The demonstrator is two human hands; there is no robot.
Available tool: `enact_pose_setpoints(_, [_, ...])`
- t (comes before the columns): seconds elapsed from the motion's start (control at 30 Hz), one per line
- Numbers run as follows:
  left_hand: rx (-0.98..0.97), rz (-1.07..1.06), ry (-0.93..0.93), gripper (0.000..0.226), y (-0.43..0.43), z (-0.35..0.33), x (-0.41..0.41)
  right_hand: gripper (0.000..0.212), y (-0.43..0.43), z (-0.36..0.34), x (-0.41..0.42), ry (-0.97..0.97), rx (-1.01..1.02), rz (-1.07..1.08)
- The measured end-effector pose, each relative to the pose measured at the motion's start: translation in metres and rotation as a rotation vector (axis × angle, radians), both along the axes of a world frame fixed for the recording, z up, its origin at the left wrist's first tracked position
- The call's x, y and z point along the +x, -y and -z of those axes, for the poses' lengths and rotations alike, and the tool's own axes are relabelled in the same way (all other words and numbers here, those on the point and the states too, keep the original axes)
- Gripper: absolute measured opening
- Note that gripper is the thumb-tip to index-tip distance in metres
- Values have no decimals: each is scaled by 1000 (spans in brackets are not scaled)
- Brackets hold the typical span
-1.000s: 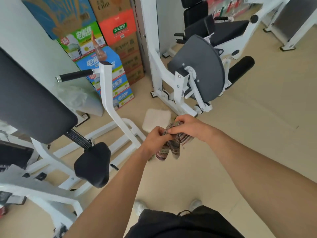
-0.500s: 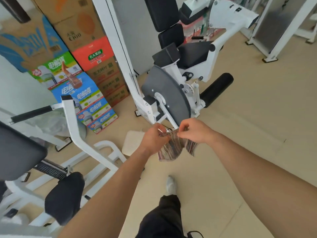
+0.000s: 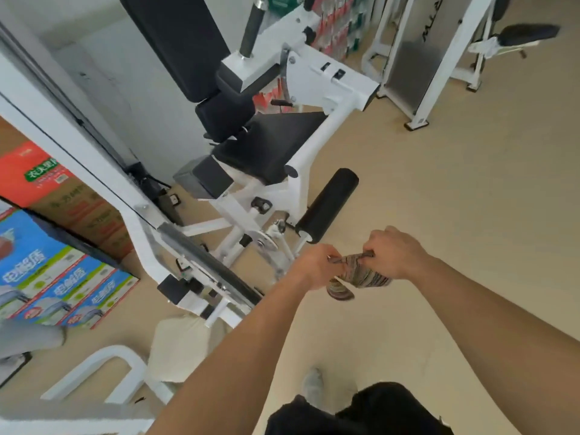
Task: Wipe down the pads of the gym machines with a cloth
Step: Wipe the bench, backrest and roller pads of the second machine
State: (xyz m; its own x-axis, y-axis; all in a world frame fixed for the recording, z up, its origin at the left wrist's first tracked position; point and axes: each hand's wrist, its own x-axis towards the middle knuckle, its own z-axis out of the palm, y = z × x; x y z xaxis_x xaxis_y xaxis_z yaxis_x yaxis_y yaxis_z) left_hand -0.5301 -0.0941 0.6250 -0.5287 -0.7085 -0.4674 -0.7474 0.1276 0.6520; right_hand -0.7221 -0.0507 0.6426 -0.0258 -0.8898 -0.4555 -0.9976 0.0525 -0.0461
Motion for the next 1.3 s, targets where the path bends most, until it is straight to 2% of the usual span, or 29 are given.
enact_pose_setpoints(0.2, [-23, -2, -9, 15, 98, 2, -96, 34, 109, 9, -95, -102, -35, -98])
enact_pose_setpoints(0.4, [-98, -73, 98, 25, 199, 18, -213, 35, 229, 15, -212, -67, 18, -88])
enact_pose_setpoints(0.57, [-77, -125, 199, 12, 278, 22, -326, 27, 323, 7, -311, -27, 133, -69])
enact_pose_setpoints(0.73, [-118, -241, 118, 20, 357, 30, -426, 27, 431, 12, -394, 1, 144, -42])
enact_pose_setpoints(0.87, [-206, -353, 61, 24, 439, 47, -490, 16, 531, 33, -454, 5, 162, -78])
enact_pose_setpoints(0.93, [-219, -418, 39, 23, 479, 58, -518, 13, 579, 40, -481, 1, 178, -85])
enact_pose_setpoints(1.1, [-58, -582, 23, 21, 571, 68, -563, 14, 689, 50, -529, 3, 247, -129])
enact_pose_setpoints(1.3, [56, -791, 115, 30, 653, 86, -560, 26, 801, 63, -523, 85, 341, -276])
